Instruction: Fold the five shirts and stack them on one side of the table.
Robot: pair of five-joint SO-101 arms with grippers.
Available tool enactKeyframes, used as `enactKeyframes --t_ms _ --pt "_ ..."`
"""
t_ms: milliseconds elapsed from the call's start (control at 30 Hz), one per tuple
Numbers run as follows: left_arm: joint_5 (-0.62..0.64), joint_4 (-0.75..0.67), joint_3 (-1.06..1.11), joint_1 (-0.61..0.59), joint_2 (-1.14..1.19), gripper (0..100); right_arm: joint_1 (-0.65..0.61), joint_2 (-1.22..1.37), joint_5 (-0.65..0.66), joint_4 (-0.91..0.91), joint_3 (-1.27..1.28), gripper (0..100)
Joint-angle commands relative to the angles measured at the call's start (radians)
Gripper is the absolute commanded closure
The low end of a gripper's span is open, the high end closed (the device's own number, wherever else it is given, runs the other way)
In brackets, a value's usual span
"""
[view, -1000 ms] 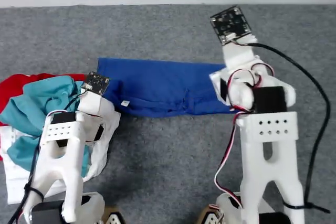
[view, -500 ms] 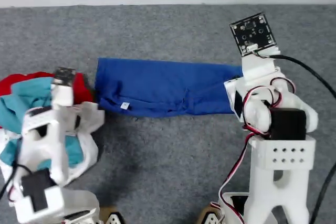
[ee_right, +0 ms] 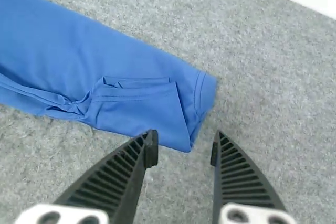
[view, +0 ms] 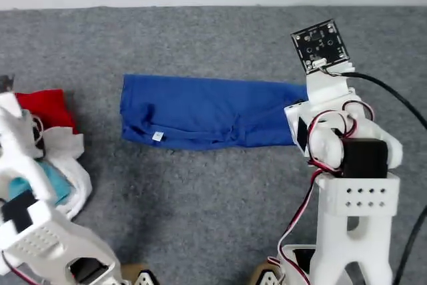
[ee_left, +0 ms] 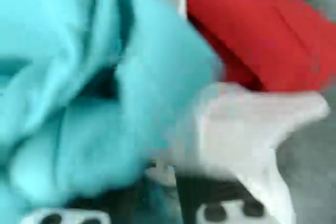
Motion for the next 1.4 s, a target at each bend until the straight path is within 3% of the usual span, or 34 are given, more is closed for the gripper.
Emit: enactKeyframes --t_ms 0,133,400,567,933,1200,1367 --pt "0.017 0.261 -0.206 0.17 -0.06 95 0.002 -0.013 -0.003 0.001 -0.005 81.8" --pt "0.026 0.367 -0.341 0.324 -0.089 95 0.005 -0.013 -0.003 0.001 0.002 81.8" --pt "0.17 0.112 -0.354 0.546 0.087 95 0.007 -0.013 -0.003 -0.021 0.058 81.8" --pt "0.23 0.052 -0.447 0.631 0.252 95 0.007 -0.013 -0.003 -0.019 0.058 81.8" --pt "0.321 0.071 -0.76 0.637 0.583 95 0.007 -0.012 -0.003 -0.019 0.058 81.8" --pt "0.315 0.359 -1.007 0.592 0.669 95 0.007 -0.012 -0.003 -0.019 0.058 81.8" --pt "0.315 0.373 -1.013 0.505 0.664 95 0.005 -0.015 -0.003 -0.019 0.058 81.8"
